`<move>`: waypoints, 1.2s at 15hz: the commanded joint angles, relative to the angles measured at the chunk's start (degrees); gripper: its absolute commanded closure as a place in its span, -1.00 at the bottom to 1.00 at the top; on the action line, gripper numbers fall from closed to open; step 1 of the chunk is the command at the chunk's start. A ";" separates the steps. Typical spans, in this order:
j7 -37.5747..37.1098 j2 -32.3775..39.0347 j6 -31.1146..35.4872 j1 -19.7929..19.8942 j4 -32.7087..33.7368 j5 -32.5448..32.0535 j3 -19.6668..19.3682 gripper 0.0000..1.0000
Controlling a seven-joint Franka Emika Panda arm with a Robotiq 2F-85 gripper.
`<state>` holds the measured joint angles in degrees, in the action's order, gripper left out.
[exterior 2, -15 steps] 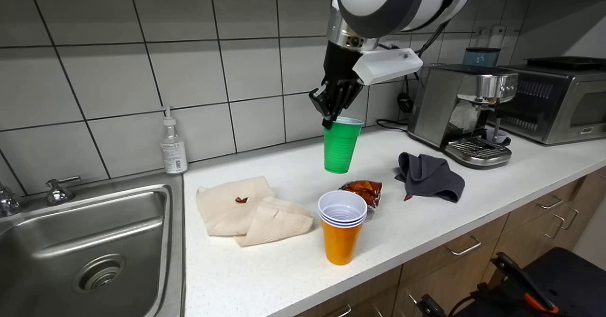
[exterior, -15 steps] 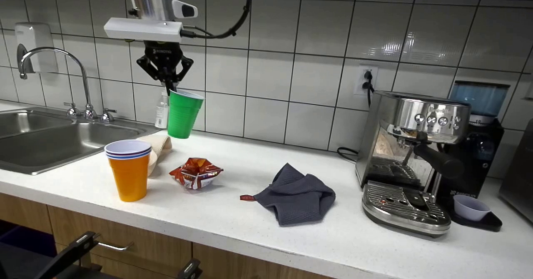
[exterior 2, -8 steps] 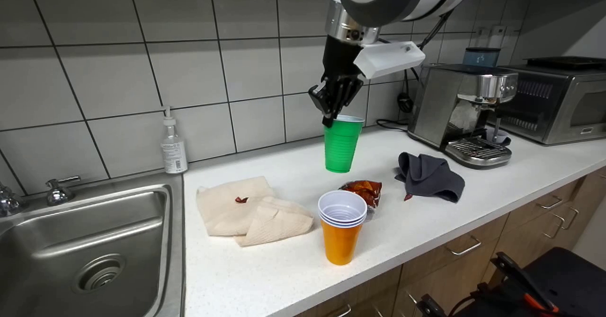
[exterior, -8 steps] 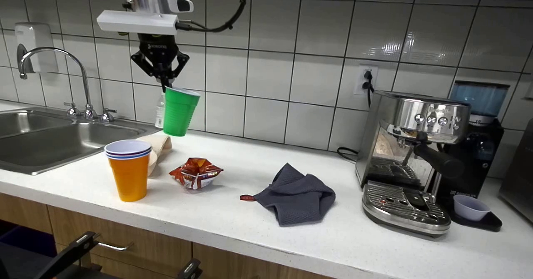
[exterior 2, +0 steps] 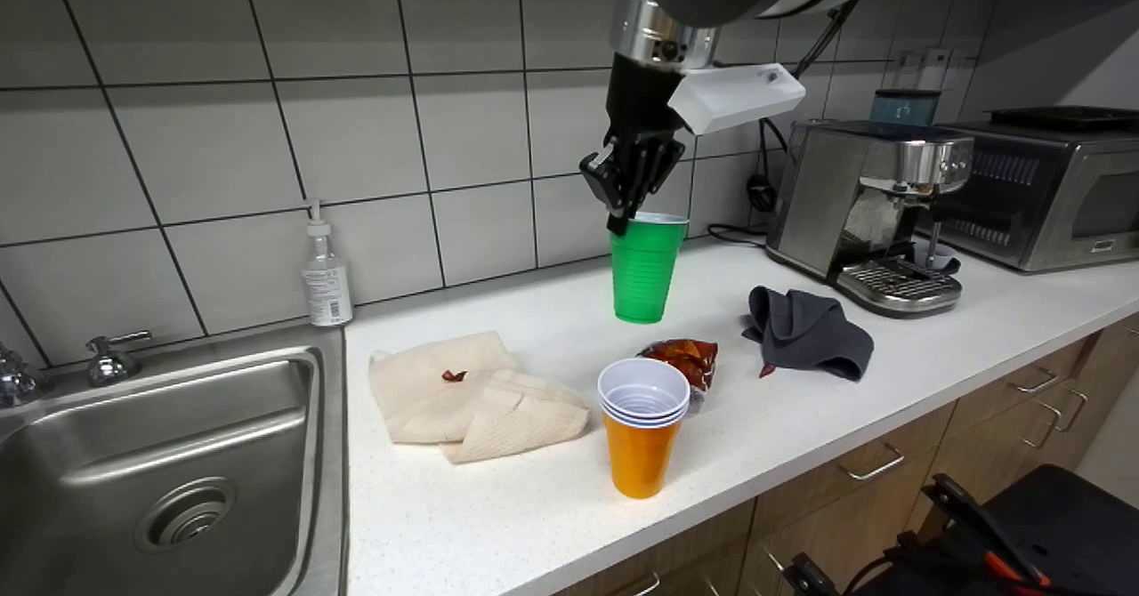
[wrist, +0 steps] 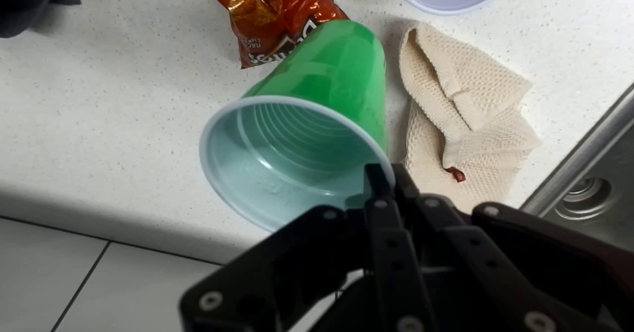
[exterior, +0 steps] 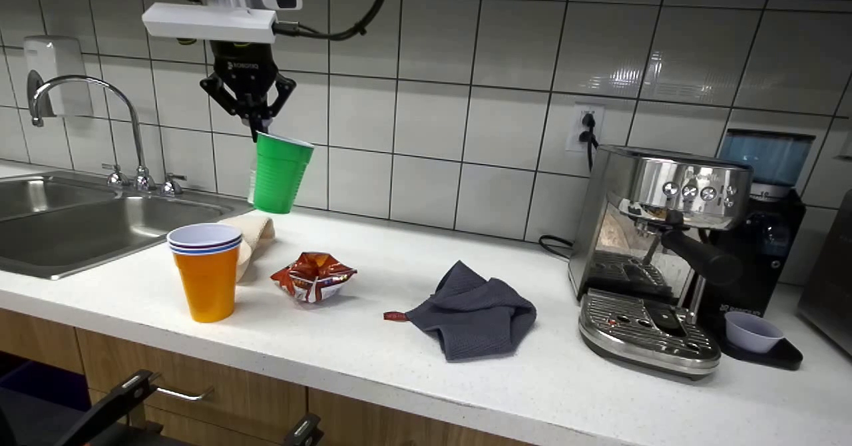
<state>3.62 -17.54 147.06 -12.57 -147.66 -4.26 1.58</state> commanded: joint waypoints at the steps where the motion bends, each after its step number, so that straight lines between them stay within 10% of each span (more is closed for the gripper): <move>1: 0.81 -2.89 -2.35 0.86 -0.97 1.99 1.89 0.97; 18: -0.66 -7.74 -3.41 -1.08 -4.54 6.28 5.17 0.97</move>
<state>3.50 -22.18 145.17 -13.39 -150.52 0.40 5.63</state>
